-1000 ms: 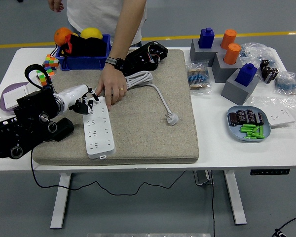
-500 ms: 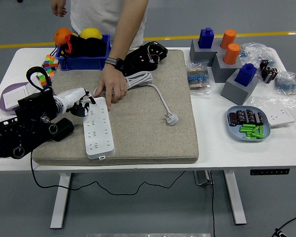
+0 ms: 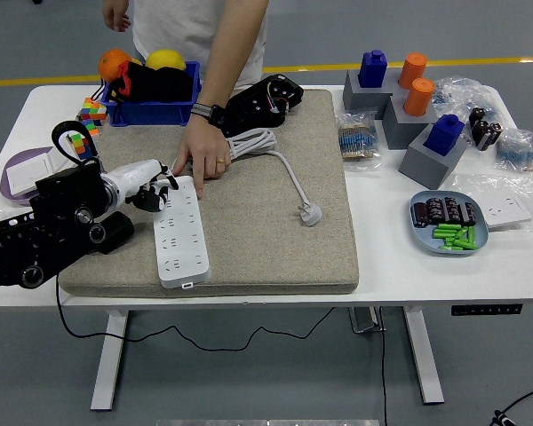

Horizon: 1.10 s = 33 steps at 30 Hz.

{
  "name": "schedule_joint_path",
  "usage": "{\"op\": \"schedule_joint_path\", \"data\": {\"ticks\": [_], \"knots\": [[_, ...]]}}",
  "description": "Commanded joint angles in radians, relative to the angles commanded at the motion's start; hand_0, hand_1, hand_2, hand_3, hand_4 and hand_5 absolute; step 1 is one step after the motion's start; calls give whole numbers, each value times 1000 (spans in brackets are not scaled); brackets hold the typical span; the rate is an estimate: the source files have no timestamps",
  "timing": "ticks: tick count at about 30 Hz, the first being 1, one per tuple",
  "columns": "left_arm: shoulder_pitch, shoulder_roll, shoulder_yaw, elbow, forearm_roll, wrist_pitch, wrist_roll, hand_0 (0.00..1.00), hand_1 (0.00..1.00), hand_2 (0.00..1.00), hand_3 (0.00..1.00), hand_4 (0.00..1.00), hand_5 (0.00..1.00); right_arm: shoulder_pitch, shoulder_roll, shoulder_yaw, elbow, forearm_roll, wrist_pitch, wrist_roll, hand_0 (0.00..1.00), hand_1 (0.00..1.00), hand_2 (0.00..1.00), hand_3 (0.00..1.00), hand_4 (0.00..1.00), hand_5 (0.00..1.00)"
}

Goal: Press the white button,pick up the black plug,place it near the board,insert it into the board

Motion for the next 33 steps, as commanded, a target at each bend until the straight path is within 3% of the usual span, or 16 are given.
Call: {"op": "schedule_joint_path", "data": {"ticks": [6,8,9,15,16,21,22,27,28,33], "knots": [[61,19,-147,-100,49,28,-55,25,31,125,666,146,2,-2,2,-1,1,0,0,0,721,700,686,621,724,442],[100,30,-206,-150,68,33,-71,25,31,125,666,146,2,-2,3,-1,1,-1,1,0,721,700,686,621,724,442],[117,33,-232,-170,72,32,-73,106,124,202,684,485,2,-3,3,-1,2,-1,1,0,721,700,686,621,724,442],[259,50,-399,-278,124,14,-82,106,124,202,684,485,2,-6,3,1,2,-3,0,0,720,700,686,621,724,442],[278,51,-419,-284,129,11,-82,253,387,449,692,734,2,-6,4,1,2,-3,0,0,720,700,686,621,725,441],[377,43,-526,-294,158,-7,-86,253,387,449,692,734,2,-9,5,0,2,-4,1,0,720,700,686,621,725,441],[398,38,-549,-295,167,-13,-90,597,718,675,744,874,75,-9,5,-1,2,-4,1,0,720,700,686,621,724,442],[467,20,-621,-293,185,-19,-130,597,718,675,744,874,75,-8,5,-8,3,-2,2,1,720,700,686,621,724,442],[476,17,-630,-292,188,-19,-141,830,894,834,760,981,256,-8,5,-9,4,-2,2,1,720,700,687,621,724,442],[537,-5,-697,-288,217,-16,-181,830,894,834,760,981,256,-6,1,-17,4,2,1,1,720,700,687,621,724,442]]}}
